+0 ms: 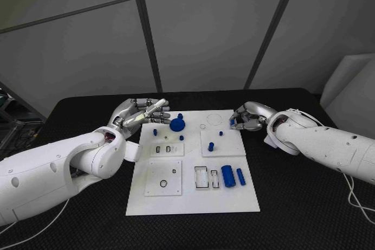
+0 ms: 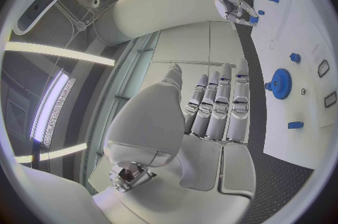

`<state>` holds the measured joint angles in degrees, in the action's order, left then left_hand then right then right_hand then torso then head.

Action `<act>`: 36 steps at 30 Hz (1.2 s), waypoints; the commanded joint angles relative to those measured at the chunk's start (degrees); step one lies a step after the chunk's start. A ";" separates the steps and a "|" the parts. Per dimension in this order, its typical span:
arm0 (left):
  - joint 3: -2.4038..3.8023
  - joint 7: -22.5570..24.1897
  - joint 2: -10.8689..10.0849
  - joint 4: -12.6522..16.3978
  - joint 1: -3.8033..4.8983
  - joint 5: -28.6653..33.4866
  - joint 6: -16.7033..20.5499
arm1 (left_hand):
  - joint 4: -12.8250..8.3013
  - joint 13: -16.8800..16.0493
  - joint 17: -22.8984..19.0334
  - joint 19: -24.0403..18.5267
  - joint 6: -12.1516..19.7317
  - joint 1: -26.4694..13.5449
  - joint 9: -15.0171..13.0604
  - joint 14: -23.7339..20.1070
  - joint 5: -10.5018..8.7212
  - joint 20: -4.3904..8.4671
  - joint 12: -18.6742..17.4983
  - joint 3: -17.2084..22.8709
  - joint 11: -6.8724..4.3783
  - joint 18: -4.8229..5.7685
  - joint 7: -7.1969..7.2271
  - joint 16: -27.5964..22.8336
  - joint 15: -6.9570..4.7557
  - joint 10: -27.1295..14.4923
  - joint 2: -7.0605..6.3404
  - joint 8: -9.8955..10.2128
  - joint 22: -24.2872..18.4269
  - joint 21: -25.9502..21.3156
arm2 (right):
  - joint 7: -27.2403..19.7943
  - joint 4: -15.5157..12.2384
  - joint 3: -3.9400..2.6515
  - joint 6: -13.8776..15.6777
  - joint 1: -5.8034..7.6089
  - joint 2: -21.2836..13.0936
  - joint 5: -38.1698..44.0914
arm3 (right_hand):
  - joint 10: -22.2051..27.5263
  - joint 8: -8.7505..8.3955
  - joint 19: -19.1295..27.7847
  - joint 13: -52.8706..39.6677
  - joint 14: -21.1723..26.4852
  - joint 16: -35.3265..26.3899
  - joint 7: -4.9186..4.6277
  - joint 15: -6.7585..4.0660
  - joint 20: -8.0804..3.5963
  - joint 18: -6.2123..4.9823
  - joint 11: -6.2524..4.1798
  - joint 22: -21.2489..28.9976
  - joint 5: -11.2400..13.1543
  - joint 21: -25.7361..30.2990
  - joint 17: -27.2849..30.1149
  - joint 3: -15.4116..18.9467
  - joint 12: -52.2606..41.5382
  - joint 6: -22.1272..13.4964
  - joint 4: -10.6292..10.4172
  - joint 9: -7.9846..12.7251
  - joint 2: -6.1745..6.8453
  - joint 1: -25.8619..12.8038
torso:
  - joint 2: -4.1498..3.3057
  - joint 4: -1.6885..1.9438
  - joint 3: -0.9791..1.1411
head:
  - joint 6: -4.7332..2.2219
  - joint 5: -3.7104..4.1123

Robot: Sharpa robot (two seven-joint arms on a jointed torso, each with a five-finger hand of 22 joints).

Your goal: Assemble the parts on the task board

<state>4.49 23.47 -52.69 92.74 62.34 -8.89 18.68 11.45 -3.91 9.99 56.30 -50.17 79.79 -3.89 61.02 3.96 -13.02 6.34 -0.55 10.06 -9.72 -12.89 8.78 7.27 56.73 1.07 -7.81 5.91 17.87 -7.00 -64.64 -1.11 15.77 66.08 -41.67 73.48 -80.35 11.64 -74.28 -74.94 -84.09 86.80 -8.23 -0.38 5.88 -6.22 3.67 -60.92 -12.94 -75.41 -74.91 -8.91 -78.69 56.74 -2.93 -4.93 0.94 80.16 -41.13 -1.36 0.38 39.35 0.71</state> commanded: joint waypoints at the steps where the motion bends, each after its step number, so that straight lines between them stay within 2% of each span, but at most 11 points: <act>1: 0.04 0.51 -0.07 0.08 0.07 -0.06 -0.72 | -0.42 0.06 0.05 -0.07 -0.27 0.07 0.09 -0.16 -0.19 -0.14 -0.38 0.02 0.39 -0.75 -0.70 -0.25 0.13 0.07 -0.04 0.29 -0.09 -0.20 | 0.68 -0.15 -0.01 2.35 0.07 0.08 -0.05 | 0.02 0.70 -0.37 -1.71 -4.50 0.27 0.56 -0.64 -0.44 0.62 -0.74 -0.20 0.20 -0.40 -8.44 -0.48 -0.20 1.21 0.22 -0.51 -0.80 0.52 | 0.00 0.03 0.04 | 0.11 -0.14; 5: 0.04 0.48 -0.09 0.08 0.07 -0.06 -0.78 | -0.42 0.06 0.05 -0.07 -0.27 0.07 0.09 -0.16 -0.19 -0.14 -0.38 0.02 0.39 -0.75 -0.70 -0.25 0.13 0.07 -0.04 0.29 -0.09 -0.20 | 0.73 -0.48 -0.02 3.57 0.04 0.13 -0.41 | -0.15 0.83 -0.51 -1.88 -4.50 0.26 0.82 -0.91 -0.73 0.68 -1.00 -0.43 1.03 -0.52 -8.43 -0.82 -0.31 1.57 0.45 -0.66 -1.02 0.72 | 0.01 -0.04 0.05 | 0.13 -0.16; 11: 0.04 0.44 -0.14 0.11 0.07 -0.06 -0.83 | -0.46 0.06 0.08 -0.06 -0.25 0.11 0.09 -0.15 -0.20 -0.15 -0.43 0.03 0.41 -0.75 -0.72 -0.29 0.14 0.05 0.03 0.32 -0.11 -0.21 | 0.97 -1.58 -0.02 5.18 -0.03 -0.27 -1.29 | -0.14 0.72 -0.65 -1.85 -4.53 0.30 0.88 -1.08 -0.96 0.72 -1.13 -0.63 0.73 -0.62 -8.55 -1.43 -0.24 1.52 0.82 -0.73 -1.33 1.14 | 0.02 -0.02 0.03 | 0.20 -0.21; 14: 0.04 0.41 -0.25 0.10 0.07 -0.06 -0.80 | -0.48 0.06 0.10 -0.06 -0.25 0.13 0.09 -0.15 -0.20 -0.15 -0.45 0.03 0.41 -0.75 -0.73 -0.31 0.15 0.04 0.06 0.34 -0.12 -0.22 | 1.19 -3.24 -0.04 5.70 -0.03 -1.00 -1.68 | -0.09 0.57 -0.67 -1.78 -4.54 0.31 0.81 -1.09 -1.02 0.74 -1.10 -0.66 0.44 -0.64 -8.58 -1.68 -0.15 1.34 0.97 -0.72 -1.37 1.21 | 0.07 -0.11 0.04 | 0.21 -0.45; 18: 0.04 0.34 -0.43 0.10 0.07 -0.06 -0.77 | -0.48 0.06 0.10 -0.06 -0.25 0.13 0.09 -0.15 -0.20 -0.15 -0.45 0.03 0.41 -0.75 -0.73 -0.31 0.15 0.04 0.06 0.34 -0.12 -0.22 | 2.26 -6.86 -0.18 6.80 0.00 -2.04 -1.67 | 0.02 0.42 -0.67 -1.65 -4.56 0.34 0.73 -1.07 -1.04 0.75 -1.05 -0.66 0.25 -0.64 -8.67 -1.84 -0.01 1.16 1.05 -0.70 -1.36 1.21 | 0.13 -0.25 -0.04 | 0.12 -0.45; 26: 0.04 0.24 -0.78 0.07 0.08 -0.06 -0.72 | -0.48 0.06 0.10 -0.06 -0.25 0.13 0.09 -0.15 -0.20 -0.15 -0.45 0.03 0.41 -0.75 -0.73 -0.31 0.15 0.04 0.06 0.34 -0.12 -0.22 | 6.71 -14.50 -2.54 8.42 0.42 -2.60 0.12 | 0.11 0.29 -0.72 -1.53 -4.60 0.43 0.67 -1.05 -1.04 0.77 -1.00 -0.74 0.17 -0.68 -8.88 -2.01 0.12 1.01 1.07 -0.68 -1.42 1.15 | 0.13 -0.04 -0.11 | -0.09 -0.52; 31: 0.05 0.32 -0.90 -0.06 0.09 -0.06 -0.64 | -0.48 0.06 0.10 -0.06 -0.25 0.13 0.09 -0.15 -0.20 -0.15 -0.45 0.03 0.41 -0.75 -0.73 -0.31 0.15 0.04 0.06 0.34 -0.12 -0.22 | 8.82 -17.86 -2.99 7.83 0.63 -0.91 1.94 | 0.12 0.25 -0.73 -1.52 -4.61 0.44 0.66 -1.04 -1.04 0.77 -0.98 -0.75 0.14 -0.69 -8.90 -2.03 0.13 0.97 1.09 -0.68 -1.37 1.12 | 0.06 -0.22 -0.17 | 0.07 -1.06; 34: 0.05 0.44 -0.85 -0.27 0.10 -0.06 -0.54 | -0.49 0.06 0.11 -0.06 -0.24 0.13 0.09 -0.15 -0.20 -0.15 -0.46 0.03 0.42 -0.75 -0.74 -0.32 0.15 0.03 0.06 0.35 -0.12 -0.22 | 9.81 -18.54 -3.06 6.99 0.67 0.98 2.87 | 0.13 0.24 -0.73 -1.51 -4.61 0.45 0.66 -1.03 -1.04 0.77 -0.98 -0.75 0.07 -0.69 -8.90 -2.06 0.14 0.97 1.11 -0.68 -1.34 1.12 | 0.04 -0.17 -0.12 | 0.31 -1.47; 36: 0.05 0.54 -0.83 -0.38 0.11 -0.06 -0.44 | -0.53 0.06 0.13 -0.05 -0.22 0.16 0.10 -0.15 -0.21 -0.16 -0.49 0.01 0.43 -0.75 -0.76 -0.35 0.16 0.02 0.08 0.37 -0.14 -0.24 | 10.32 -18.67 -3.00 6.36 0.67 2.57 3.69 | 0.13 0.24 -0.73 -1.51 -4.61 0.45 0.66 -1.03 -1.04 0.77 -0.98 -0.75 0.07 -0.69 -8.90 -2.06 0.14 0.97 1.11 -0.68 -1.34 1.12 | 0.06 -0.14 -0.15 | 0.41 -1.73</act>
<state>4.49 23.40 -53.55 92.38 62.36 -8.89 18.58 11.13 -3.91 10.03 56.30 -50.17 79.79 -3.89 61.02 3.96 -13.02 6.09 -0.56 10.06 -9.72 -12.89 8.78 7.27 56.73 1.07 -7.81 5.85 17.87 0.75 -83.05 -4.11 22.58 66.66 -39.50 74.69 -80.45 11.62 -74.95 -74.94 -83.94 87.02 -7.40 -1.04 5.21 -6.22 2.95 -61.66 -12.70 -75.86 -74.91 -10.78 -78.69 57.67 -1.81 -5.37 -0.16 81.28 -41.06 -1.49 0.24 39.65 -0.74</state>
